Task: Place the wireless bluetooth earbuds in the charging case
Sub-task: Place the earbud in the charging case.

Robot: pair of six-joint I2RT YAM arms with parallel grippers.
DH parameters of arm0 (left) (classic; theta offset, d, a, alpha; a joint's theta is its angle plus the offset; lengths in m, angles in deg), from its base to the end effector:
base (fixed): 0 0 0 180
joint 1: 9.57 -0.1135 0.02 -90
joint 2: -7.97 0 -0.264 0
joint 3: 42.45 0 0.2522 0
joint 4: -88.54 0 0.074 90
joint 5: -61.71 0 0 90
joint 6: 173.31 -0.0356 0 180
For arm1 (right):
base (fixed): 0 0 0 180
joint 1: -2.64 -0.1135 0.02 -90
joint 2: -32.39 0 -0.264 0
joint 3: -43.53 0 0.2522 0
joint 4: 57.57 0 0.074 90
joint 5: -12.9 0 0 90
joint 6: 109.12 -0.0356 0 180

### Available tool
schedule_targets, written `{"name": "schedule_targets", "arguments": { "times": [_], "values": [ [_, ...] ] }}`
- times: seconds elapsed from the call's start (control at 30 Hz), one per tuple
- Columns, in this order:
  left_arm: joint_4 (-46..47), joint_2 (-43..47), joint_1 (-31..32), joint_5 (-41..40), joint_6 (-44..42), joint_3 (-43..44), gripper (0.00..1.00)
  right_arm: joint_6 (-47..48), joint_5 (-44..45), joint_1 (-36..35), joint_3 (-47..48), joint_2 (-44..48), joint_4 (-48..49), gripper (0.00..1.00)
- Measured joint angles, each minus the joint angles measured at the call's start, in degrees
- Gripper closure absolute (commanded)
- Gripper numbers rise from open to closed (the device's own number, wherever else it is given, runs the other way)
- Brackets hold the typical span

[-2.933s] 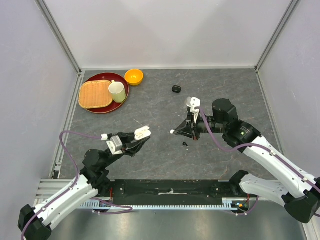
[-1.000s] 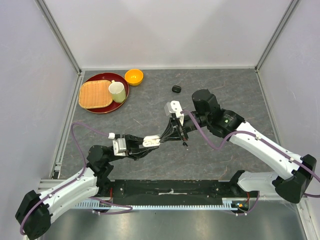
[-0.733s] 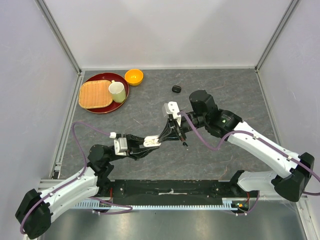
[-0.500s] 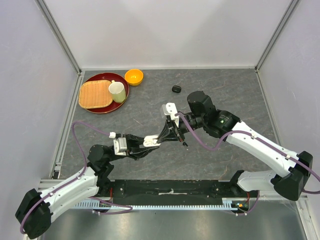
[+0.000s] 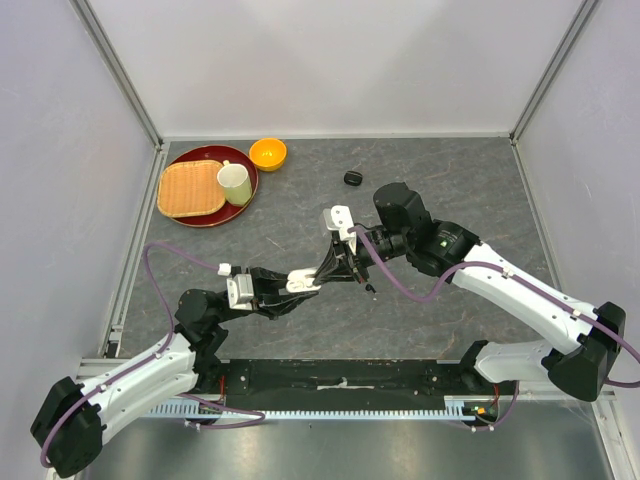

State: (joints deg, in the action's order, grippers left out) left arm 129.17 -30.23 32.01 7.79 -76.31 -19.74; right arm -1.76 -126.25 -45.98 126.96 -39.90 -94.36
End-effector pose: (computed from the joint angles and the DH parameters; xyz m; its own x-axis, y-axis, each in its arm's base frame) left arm 0.0973 -0.1143 0.2531 0.2014 -0.3104 -0.9290 0.9669 0.2145 0.1380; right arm 0.1615 0.2240 0.3716 0.0078 -0.2864 -0.9581 -0.9840 -0.1726 0.0435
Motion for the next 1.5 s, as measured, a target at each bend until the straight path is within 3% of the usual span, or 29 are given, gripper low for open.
{"name": "schedule_targets", "arguments": {
  "times": [0.2,0.53,1.13,1.43,1.5],
  "values": [
    [0.0,0.0,0.0,-0.1,0.0,0.0,0.98,0.0,0.3,0.0,0.0,0.0,0.0,0.87],
    [0.0,0.0,0.0,-1.3,0.0,0.0,0.98,-0.2,1.7,0.0,0.0,-0.1,-0.6,0.69],
    [-0.5,0.0,-0.1,-3.5,0.0,0.0,0.98,-0.7,3.2,-0.2,0.0,1.6,-1.1,0.52],
    [-4.1,0.1,0.0,-4.2,-0.4,0.0,0.98,-3.0,9.7,-0.1,-3.1,8.6,2.7,0.46],
    [-5.0,0.2,0.0,-4.5,-0.6,0.0,0.98,-5.2,15.0,-0.2,-5.2,10.3,6.3,0.39]
  ]
}}
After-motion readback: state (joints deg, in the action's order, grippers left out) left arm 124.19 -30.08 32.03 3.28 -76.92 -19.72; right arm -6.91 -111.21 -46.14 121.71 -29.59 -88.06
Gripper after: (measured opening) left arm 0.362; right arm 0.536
